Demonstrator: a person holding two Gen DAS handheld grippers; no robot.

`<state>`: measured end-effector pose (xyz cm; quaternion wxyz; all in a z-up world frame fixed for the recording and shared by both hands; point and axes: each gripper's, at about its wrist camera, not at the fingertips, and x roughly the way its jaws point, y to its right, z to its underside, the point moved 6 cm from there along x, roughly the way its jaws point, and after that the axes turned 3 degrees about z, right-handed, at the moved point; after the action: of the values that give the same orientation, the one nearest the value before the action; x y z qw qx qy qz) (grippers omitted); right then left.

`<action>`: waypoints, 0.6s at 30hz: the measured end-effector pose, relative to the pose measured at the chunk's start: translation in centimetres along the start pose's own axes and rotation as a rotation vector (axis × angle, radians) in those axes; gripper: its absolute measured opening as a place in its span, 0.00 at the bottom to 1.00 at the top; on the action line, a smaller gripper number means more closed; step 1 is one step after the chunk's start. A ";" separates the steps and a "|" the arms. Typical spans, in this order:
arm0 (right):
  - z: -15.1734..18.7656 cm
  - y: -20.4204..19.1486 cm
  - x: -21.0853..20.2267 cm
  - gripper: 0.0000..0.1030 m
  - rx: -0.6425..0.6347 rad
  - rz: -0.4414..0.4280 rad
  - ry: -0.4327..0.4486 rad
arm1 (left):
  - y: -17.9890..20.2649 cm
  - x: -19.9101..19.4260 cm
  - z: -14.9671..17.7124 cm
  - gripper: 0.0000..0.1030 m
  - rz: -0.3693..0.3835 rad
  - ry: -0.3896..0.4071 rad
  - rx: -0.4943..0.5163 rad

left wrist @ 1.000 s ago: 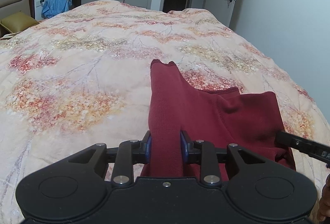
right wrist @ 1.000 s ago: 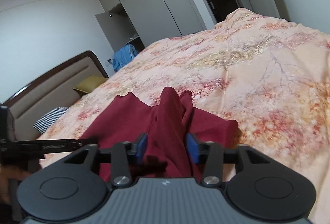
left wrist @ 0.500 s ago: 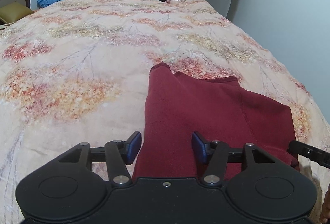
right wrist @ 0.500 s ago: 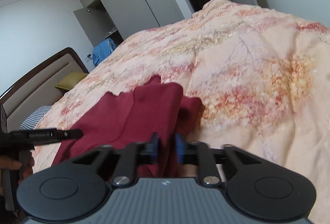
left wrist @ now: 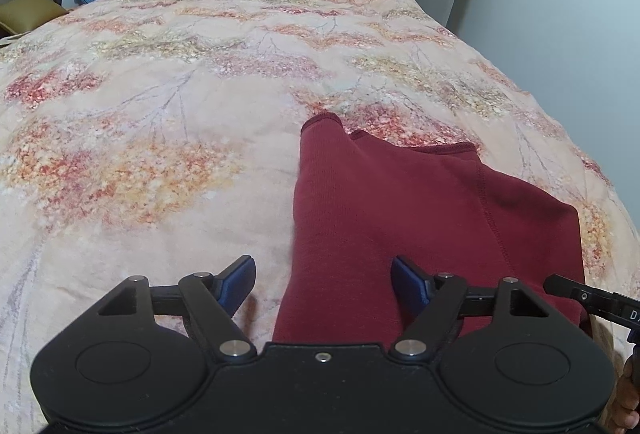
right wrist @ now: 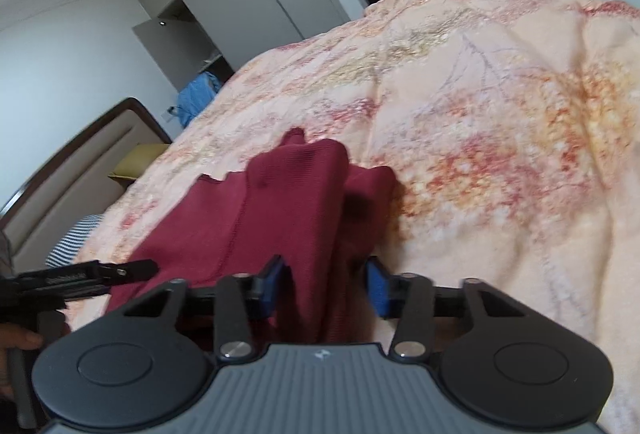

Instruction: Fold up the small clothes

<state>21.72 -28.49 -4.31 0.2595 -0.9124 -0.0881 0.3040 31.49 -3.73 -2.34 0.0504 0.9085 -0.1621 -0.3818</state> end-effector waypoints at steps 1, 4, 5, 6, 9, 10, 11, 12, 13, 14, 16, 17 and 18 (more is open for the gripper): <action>0.0 -0.2 0.0 0.32 -0.005 -0.002 0.000 | 0.1 0.1 0.0 0.71 0.008 -0.003 0.000; -0.1 -0.8 -0.1 0.19 -0.030 -0.007 0.012 | 0.6 0.1 0.1 0.53 0.034 -0.008 -0.005; -0.2 -1.1 -0.3 0.17 -0.046 -0.005 0.024 | 0.6 0.0 0.1 0.47 0.023 -0.005 -0.011; -0.3 -1.6 -0.5 0.16 -0.069 -0.004 0.039 | 0.7 -0.1 0.1 0.38 0.011 0.001 -0.011; -0.9 -3.4 -1.3 0.15 -0.159 -0.006 0.082 | 0.9 -1.2 -0.5 0.27 0.010 0.041 -0.019; -1.2 -4.1 -1.6 0.15 -0.193 -0.010 0.097 | 1.1 -1.7 -0.9 0.27 0.007 0.063 -0.014; -1.6 -4.9 -1.8 0.15 -0.226 -0.014 0.112 | 1.2 -2.3 -1.3 0.26 0.001 0.089 -0.006; -2.0 -5.7 -1.9 0.15 -0.256 -0.020 0.128 | 1.4 -2.8 -1.7 0.25 -0.004 0.115 0.000; -2.6 -6.5 -2.0 0.14 -0.282 -0.028 0.143 | 1.5 -3.4 -2.3 0.25 -0.011 0.142 0.004; -3.2 -7.2 -1.9 0.14 -0.305 -0.037 0.162 | 1.5 -3.8 -2.8 0.25 -0.022 0.170 0.008; -4.6 -8.7 -1.4 0.14 -0.336 -0.057 0.192 | 1.4 -4.6 -3.9 0.25 -0.064 0.229 0.011; -5.4 -9.4 -0.9 0.14 -0.341 -0.072 0.201 | 1.1 -4.8 -4.4 0.25 -0.088 0.255 0.005; -6.2 -10.0 -0.2 0.14 -0.341 -0.090 0.210 | 0.6 -5.0 -4.8 0.25 -0.108 0.278 -0.008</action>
<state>25.27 -22.67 5.28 0.1221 -0.9649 -0.1517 0.1761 31.51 -2.79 4.56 0.0555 0.9599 -0.1027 -0.2550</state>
